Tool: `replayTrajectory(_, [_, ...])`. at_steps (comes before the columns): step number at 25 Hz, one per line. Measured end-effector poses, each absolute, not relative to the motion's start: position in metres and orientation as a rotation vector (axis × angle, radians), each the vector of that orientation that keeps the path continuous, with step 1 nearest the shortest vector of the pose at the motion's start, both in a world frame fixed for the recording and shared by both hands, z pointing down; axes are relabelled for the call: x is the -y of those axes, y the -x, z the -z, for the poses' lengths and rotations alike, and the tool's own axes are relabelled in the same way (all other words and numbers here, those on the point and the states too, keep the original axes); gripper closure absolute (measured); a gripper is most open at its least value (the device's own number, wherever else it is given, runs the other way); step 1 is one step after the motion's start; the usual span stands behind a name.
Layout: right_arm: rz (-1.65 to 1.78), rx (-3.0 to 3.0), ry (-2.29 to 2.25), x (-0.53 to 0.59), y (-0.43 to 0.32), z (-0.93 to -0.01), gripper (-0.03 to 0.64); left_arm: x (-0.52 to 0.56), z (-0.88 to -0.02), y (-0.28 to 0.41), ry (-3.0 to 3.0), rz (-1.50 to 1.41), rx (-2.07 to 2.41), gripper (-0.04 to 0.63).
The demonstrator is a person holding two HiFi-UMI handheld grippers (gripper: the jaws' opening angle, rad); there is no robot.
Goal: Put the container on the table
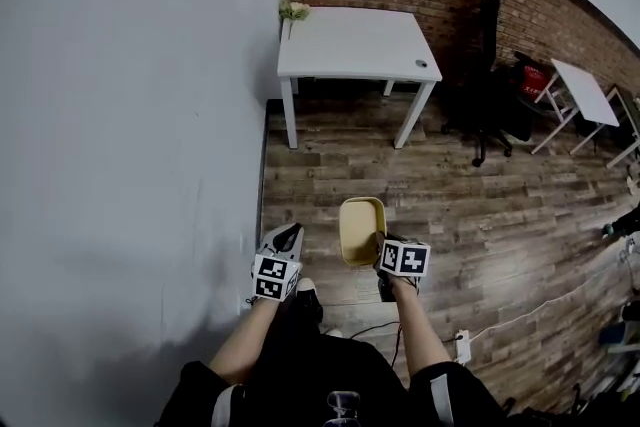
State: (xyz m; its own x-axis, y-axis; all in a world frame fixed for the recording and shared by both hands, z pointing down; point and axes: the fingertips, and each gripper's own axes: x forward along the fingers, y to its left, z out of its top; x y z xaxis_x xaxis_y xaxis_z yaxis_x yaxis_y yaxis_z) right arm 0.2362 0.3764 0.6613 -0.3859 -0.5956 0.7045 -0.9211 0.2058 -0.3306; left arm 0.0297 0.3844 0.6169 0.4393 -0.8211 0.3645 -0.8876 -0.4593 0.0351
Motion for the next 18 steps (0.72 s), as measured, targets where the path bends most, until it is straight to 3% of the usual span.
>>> replayTrajectory(18, [-1.028,2.049,-1.44,-0.236,-0.18,-0.644,0.591,-0.242,-0.607,0.024,-2.513,-0.431,1.434,0.568])
